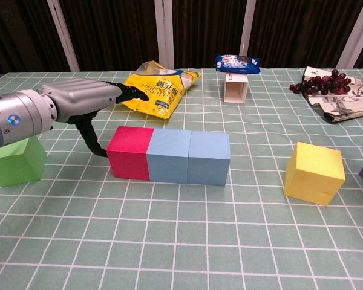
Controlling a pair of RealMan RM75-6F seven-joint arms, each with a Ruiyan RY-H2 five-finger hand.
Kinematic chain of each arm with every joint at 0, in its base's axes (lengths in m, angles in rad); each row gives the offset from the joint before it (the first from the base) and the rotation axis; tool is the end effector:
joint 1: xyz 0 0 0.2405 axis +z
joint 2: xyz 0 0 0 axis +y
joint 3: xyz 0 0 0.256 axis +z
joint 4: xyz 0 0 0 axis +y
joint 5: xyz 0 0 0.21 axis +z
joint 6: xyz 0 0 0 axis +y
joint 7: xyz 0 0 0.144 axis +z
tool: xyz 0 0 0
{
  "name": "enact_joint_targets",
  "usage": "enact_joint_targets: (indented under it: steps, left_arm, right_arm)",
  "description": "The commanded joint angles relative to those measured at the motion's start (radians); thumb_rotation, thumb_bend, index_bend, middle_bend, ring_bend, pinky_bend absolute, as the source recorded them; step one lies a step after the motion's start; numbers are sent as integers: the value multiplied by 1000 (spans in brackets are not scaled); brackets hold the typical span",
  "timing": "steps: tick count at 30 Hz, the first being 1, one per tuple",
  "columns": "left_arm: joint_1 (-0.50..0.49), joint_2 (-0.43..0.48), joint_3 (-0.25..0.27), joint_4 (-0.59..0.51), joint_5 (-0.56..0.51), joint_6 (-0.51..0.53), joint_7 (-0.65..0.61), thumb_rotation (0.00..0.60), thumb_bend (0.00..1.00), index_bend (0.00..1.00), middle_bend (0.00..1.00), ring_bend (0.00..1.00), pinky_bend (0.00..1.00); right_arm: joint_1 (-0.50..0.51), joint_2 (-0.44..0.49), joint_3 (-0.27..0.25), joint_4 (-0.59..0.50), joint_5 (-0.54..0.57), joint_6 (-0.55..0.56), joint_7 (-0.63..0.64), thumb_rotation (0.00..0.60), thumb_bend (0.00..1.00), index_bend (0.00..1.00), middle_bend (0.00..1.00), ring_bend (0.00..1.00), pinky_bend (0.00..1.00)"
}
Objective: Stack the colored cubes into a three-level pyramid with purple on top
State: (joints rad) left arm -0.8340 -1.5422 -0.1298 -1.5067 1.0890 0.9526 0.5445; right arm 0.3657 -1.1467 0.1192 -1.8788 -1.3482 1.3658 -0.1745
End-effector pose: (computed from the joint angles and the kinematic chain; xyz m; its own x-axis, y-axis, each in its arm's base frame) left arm -0.1222 0.3439 -0.0235 0.6320 0.1748 0.7550 0.7160 -0.5046 -0.4825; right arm -0.2068 -0.2556 0.1282 0.2707 -0.0231 0.9624 -0.9472 -0.1849 0.2620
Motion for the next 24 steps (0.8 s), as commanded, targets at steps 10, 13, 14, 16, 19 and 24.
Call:
enact_joint_targets:
  steps: [10, 13, 14, 16, 19, 24]
  left_arm:
    - [-16, -31, -2, 12, -23, -10, 21, 600, 88, 0, 11, 2, 38]
    - [-21, -41, -5, 18, -29, -11, 23, 600, 88, 0, 11, 2, 38]
    - [-23, -45, -7, 19, -30, -10, 25, 600, 88, 0, 11, 2, 38]
    - [-27, -51, -10, 21, -32, -10, 27, 600, 88, 0, 11, 2, 38]
    - [-32, -59, -14, 22, -36, -9, 34, 600, 88, 0, 11, 2, 38]
    - [-38, -65, -14, 20, -46, -8, 44, 600, 88, 0, 11, 2, 38]
  right_arm:
    - [-7, 1, 10, -1, -2, -10, 2, 600, 264, 0, 4, 0, 0]
    - [-8, 1, 12, -1, -2, -12, 1, 600, 263, 0, 4, 0, 0]
    - [-8, 0, 13, -1, -2, -13, 2, 600, 263, 0, 4, 0, 0]
    - [-9, 0, 14, 0, -3, -15, 1, 600, 264, 0, 4, 0, 0]
    - [-11, 0, 15, -1, -4, -16, 0, 600, 264, 0, 4, 0, 0]
    - [-14, 0, 17, -2, -7, -19, -1, 600, 263, 0, 4, 0, 0]
